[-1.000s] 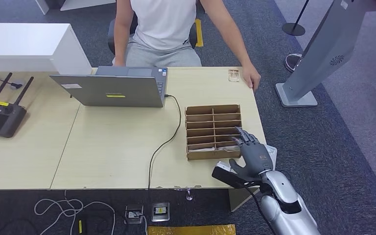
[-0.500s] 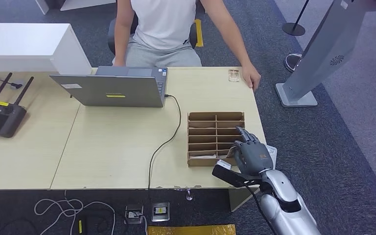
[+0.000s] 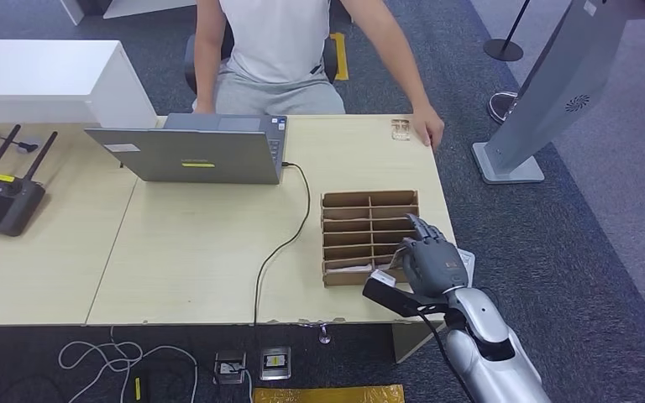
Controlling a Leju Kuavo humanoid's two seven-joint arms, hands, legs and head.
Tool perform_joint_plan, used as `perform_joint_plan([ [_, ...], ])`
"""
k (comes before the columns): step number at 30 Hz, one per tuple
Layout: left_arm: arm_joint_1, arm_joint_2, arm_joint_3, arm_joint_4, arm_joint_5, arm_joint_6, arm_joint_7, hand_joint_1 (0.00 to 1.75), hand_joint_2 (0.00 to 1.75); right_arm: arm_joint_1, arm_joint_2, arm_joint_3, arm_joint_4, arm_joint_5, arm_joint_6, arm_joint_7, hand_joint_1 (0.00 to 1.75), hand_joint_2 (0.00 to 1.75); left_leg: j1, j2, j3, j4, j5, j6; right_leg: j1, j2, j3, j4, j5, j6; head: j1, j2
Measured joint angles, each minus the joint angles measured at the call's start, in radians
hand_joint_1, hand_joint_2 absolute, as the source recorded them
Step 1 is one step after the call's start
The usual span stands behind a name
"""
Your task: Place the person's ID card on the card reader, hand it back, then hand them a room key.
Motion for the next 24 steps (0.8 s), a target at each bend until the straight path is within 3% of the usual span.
perform_joint_plan([
  [8,0.0,-0.006,0.0,0.0,-0.014,-0.002,0.0,0.0,0.0,-0.058,0.021,-0.01,-0.014,0.001,-0.02,-0.019,1.75,1.75,0.0,0.0,0.0,0.0,0.0,0.0,0.0,0.0,0.0,0.0,0.0,0.0,0.0,0.0],
  [17,0.001,-0.006,0.0,0.0,-0.019,0.003,-0.01,0.0,0.0,-0.245,0.016,-0.098,-0.083,-0.049,-0.008,-0.067,1.74,1.75,0.0,0.0,0.001,0.0,0.001,0.0,0.0,0.001,0.0,0.0,0.001,0.0,0.0,0.0],
  [24,0.001,-0.007,0.0,0.0,-0.032,0.002,-0.01,0.0,0.0,-0.337,0.012,-0.131,-0.1,-0.05,-0.007,-0.086,1.75,1.75,0.0,0.0,0.0,0.0,0.001,0.0,0.0,0.001,0.0,0.0,0.001,-0.001,0.0,0.0],
])
